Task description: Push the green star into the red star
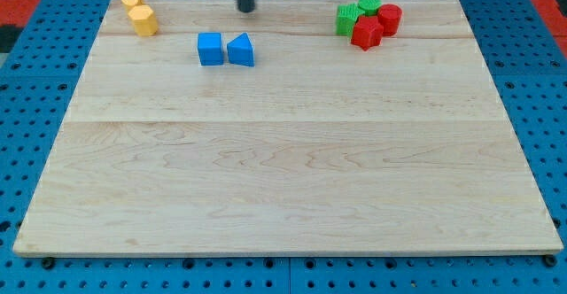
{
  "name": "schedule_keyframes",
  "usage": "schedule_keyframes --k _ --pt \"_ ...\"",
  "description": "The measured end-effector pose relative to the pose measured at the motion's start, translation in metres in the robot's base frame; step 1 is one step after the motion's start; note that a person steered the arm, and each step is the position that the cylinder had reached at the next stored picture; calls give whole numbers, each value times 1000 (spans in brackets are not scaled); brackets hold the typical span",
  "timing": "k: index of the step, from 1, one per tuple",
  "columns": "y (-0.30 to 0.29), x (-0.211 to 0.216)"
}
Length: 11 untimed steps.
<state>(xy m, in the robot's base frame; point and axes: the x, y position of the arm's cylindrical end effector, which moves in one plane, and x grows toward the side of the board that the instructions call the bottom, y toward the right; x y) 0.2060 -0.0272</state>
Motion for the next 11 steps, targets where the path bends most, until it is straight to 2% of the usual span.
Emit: schedule_keyframes --k 1,3,4,7,10,11 --pt "75 -1" --pt "89 -14" --pt "127 -14" --pt "178 -1" --pt "182 3" --pt "225 3"
